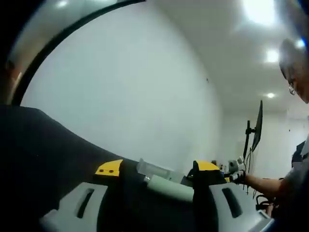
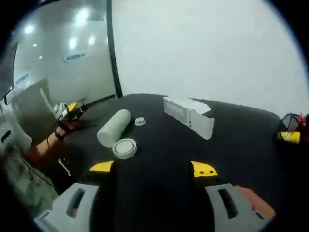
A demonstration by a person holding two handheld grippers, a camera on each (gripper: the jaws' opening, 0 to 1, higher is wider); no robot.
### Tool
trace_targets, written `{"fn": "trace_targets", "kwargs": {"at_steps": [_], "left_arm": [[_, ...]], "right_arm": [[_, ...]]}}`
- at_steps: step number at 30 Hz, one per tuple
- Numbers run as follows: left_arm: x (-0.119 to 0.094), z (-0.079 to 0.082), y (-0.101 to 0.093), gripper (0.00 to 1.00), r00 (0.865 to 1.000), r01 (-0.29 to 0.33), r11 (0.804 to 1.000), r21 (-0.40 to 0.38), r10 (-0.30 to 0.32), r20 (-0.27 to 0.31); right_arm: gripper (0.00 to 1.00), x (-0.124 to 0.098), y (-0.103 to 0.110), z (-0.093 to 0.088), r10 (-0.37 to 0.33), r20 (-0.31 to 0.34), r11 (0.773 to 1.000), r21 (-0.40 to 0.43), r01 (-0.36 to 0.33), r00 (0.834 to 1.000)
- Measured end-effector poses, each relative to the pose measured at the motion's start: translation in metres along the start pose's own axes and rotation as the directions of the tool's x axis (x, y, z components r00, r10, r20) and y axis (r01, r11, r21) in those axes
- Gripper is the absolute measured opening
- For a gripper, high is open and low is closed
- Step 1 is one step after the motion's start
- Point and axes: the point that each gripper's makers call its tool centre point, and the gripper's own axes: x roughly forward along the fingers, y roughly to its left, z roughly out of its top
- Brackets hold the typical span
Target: Assemble the cup parts correctly, then place the assembled cup into the box.
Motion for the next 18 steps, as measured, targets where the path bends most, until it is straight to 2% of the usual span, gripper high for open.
{"fn": "trace_targets", "kwargs": {"at_steps": [4, 7, 8, 10, 12, 14, 18], "left_arm": [[0.004, -0.003, -0.001, 0.53, 1.000, 0.003, 1.000, 0.005, -0.003, -0.020], [0.015, -0.011, -0.002, 0.55, 0.993, 0.012, 1.000, 0.012, -0.011, -0.116], [0.020, -0.007, -0.002, 0.57, 0.991, 0.024, 0.999, 0.034, -0.019, -0.129], [0.029, 0.002, -0.016, 0.62, 0.986, 0.073, 0.995, 0.062, -0.063, -0.154], [0.036, 0.006, -0.029, 0.71, 0.974, 0.126, 0.991, 0.037, -0.117, -0.193], [0.039, 0.002, -0.040, 0.75, 0.952, 0.164, 0.985, 0.051, -0.145, -0.268], [0.042, -0.006, -0.051, 0.80, 0.919, 0.201, 0.972, 0.120, -0.144, -0.368]], "right_arm": [[0.57, 0.003, 0.007, 0.014, 0.017, -0.113, 0.999, -0.032, -0.020, 0.993], [0.56, 0.012, 0.016, 0.031, 0.041, -0.164, 0.998, -0.036, -0.048, 0.986], [0.56, 0.016, 0.020, 0.035, 0.048, -0.189, 0.998, -0.035, -0.056, 0.981], [0.56, 0.025, 0.026, 0.046, 0.055, -0.221, 0.997, -0.040, -0.066, 0.974], [0.56, 0.036, 0.032, 0.055, 0.064, -0.244, 0.996, -0.047, -0.078, 0.968], [0.56, 0.047, 0.040, 0.062, 0.082, -0.270, 0.994, -0.054, -0.100, 0.959], [0.58, 0.069, 0.054, 0.068, 0.090, -0.329, 0.985, -0.108, -0.132, 0.940]]}}
